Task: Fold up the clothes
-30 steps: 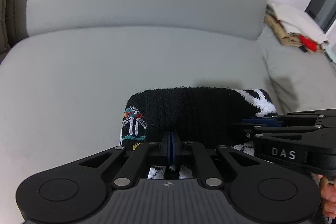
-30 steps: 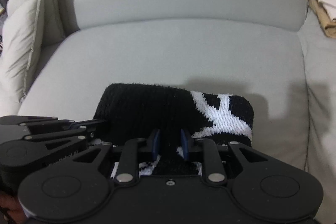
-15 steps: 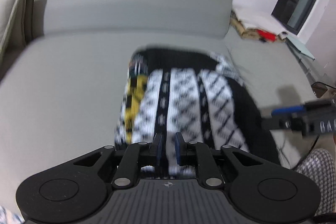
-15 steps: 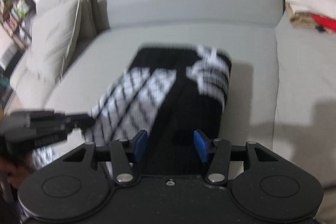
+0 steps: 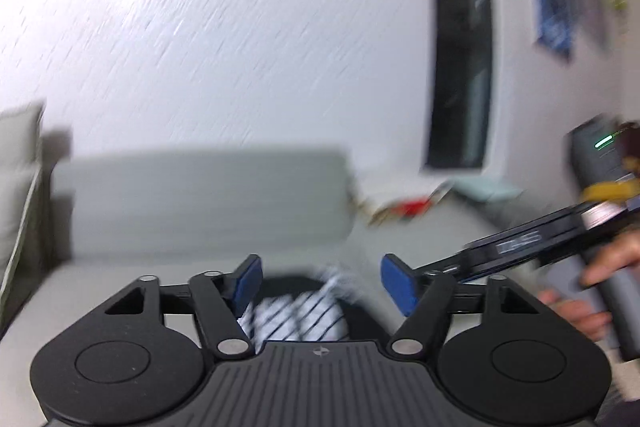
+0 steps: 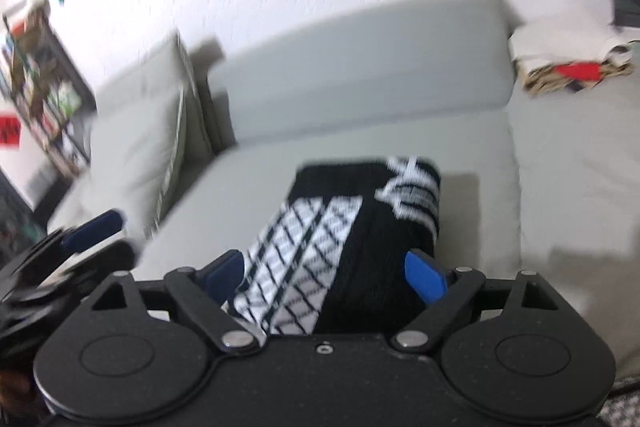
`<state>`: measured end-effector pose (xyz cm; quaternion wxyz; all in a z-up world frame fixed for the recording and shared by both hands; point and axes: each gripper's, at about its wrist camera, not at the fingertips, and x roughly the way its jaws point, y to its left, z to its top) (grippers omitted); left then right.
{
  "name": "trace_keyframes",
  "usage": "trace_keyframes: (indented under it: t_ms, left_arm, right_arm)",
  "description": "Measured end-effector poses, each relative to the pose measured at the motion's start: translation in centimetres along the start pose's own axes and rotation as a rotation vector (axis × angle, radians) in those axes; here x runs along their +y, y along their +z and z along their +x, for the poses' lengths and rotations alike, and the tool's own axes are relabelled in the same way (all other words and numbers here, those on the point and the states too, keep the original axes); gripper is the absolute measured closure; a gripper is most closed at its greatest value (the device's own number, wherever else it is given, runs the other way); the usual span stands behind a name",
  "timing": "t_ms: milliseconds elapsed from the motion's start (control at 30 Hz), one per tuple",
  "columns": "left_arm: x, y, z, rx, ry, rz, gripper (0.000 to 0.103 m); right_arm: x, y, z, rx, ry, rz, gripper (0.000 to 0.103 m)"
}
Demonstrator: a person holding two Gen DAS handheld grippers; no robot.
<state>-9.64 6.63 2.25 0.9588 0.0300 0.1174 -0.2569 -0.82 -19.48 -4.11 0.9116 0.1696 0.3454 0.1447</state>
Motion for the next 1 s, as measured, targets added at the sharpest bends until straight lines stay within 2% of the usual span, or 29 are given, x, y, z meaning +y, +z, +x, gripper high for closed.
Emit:
trace_keyframes:
  t_ms: [33,100,133,333,633,767,967,1000]
  left_arm:
    - [-0.6,0.5,-0.9,-0.031,-0.009,0.022,0.062]
    - [-1.9,1.2,-2.3,-0.083,-0.013,0.076,0.097]
    - [-2.2,1.4,-2.9,-0.105,-0.016,0.093,0.102]
    - [-3.9,1.6,-5.9,-0.230,0.006,0.173,0.103]
    - [-7.6,0.9,-6.2,-0.344,0.112,0.456,0.103]
    - [-7.6,0.8,-5.5,-0.338,0.122,0.483,0.103]
    - [-5.6,1.1,-3.4,-0.227,0.112,0.377,0.102]
    - [-5.3,1.1,-3.0,-0.208,0.111,0.360,0.094]
  right_arm:
    - [-0.1,0.2,-0.9,-0.025,-0.006,0.009,0.015]
    - [-0.2,0.6,-2.7,-0.076,-0.034,0.013,0.015]
    - [-0.1,0.8,-3.4,-0.099,-0.050,0.007,0.015]
    - [0.1,1.4,-5.5,-0.177,-0.095,-0.019,0.014]
    - [-0.3,1.5,-6.0,-0.218,-0.076,-0.003,0.014]
    - [0.0,1.5,-6.5,-0.231,-0.036,-0.005,0.014]
    - [0.2,1.2,-5.8,-0.202,-0.029,-0.015,0.014]
    - [0.2,1.0,-5.6,-0.193,-0.027,-0.018,0.013]
